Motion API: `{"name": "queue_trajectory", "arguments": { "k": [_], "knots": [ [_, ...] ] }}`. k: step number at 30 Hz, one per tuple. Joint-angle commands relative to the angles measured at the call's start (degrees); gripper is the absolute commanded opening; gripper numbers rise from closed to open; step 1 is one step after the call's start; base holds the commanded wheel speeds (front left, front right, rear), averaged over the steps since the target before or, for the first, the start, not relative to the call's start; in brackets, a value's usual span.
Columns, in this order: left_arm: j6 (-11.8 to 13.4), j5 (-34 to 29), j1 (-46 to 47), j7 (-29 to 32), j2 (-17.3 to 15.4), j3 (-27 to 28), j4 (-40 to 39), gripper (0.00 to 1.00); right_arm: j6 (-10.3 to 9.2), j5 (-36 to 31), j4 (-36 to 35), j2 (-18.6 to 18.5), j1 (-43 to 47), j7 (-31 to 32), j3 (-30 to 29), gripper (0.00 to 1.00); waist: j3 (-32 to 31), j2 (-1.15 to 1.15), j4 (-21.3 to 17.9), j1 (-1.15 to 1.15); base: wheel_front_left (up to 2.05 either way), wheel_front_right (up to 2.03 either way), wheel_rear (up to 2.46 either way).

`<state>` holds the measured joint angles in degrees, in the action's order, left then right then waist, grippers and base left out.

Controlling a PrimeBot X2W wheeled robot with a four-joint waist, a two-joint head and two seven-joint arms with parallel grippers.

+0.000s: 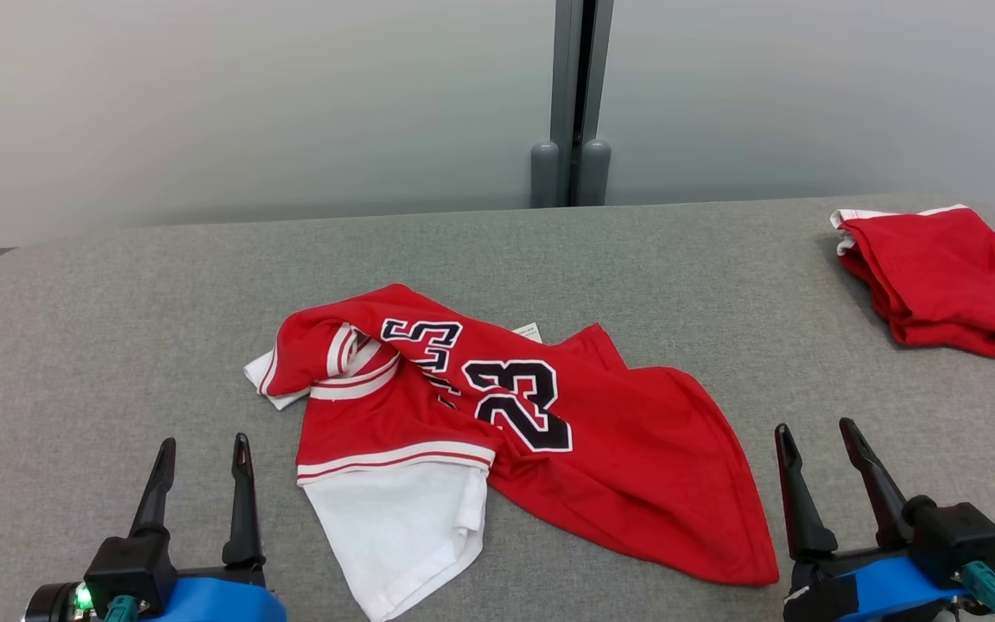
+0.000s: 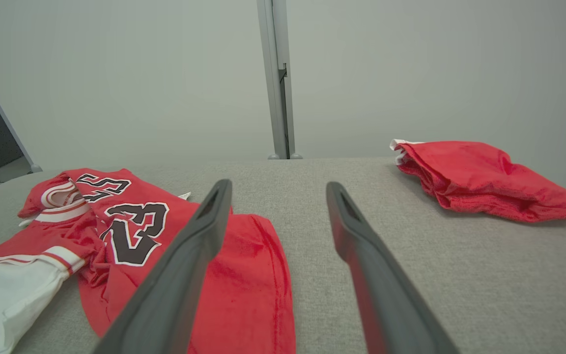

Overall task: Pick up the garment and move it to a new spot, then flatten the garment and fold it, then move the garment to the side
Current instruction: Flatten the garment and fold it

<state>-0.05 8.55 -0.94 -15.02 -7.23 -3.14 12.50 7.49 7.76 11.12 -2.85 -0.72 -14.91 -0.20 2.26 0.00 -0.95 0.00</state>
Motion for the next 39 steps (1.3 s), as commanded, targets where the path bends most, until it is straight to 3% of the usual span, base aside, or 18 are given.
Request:
{"name": "queue_trajectory", "arguments": {
  "k": [1, 10, 18, 25, 39],
  "knots": [
    [-0.44, -0.37, 0.44, -0.21, -0.05, 0.22, 0.17, 1.00, 0.01, 0.04, 0.16, -0.08, 0.29, -0.09, -0.03, 1.00, 0.06, 0.00, -0.01, 0.00, 0.00, 0.00, 0.00],
    [-3.61, 1.58, 1.07, -0.18, 1.45, -1.46, 6.19, 1.00, 0.01, -0.06, 4.99, -0.08, 0.01, 0.21, -0.75, 1.00, 0.86, 0.00, 0.09, 0.00, 0.00, 0.00, 0.00],
    [-6.73, 3.09, 0.93, -0.18, 1.39, -6.84, 15.39, 1.00, 0.01, 0.54, 12.12, -0.11, 0.36, -0.16, 0.97, 1.00, 1.87, 0.00, 0.16, 0.00, 0.00, 0.00, 0.00],
    [-7.36, 4.90, 1.02, 0.64, 1.98, -11.63, 19.58, 1.00, 0.01, 1.73, 17.12, -0.10, -0.33, -0.30, 2.16, 1.00, 2.91, 0.00, 0.15, 0.00, 0.00, 0.00, 0.00],
    [-7.58, 11.71, 0.37, 2.34, 1.39, -18.93, 21.31, 1.00, 0.01, 4.02, 19.54, -0.09, -0.74, -0.35, 4.13, 1.00, 3.92, 0.00, 0.55, 0.00, 0.00, 0.00, 0.00]
  ]
}}
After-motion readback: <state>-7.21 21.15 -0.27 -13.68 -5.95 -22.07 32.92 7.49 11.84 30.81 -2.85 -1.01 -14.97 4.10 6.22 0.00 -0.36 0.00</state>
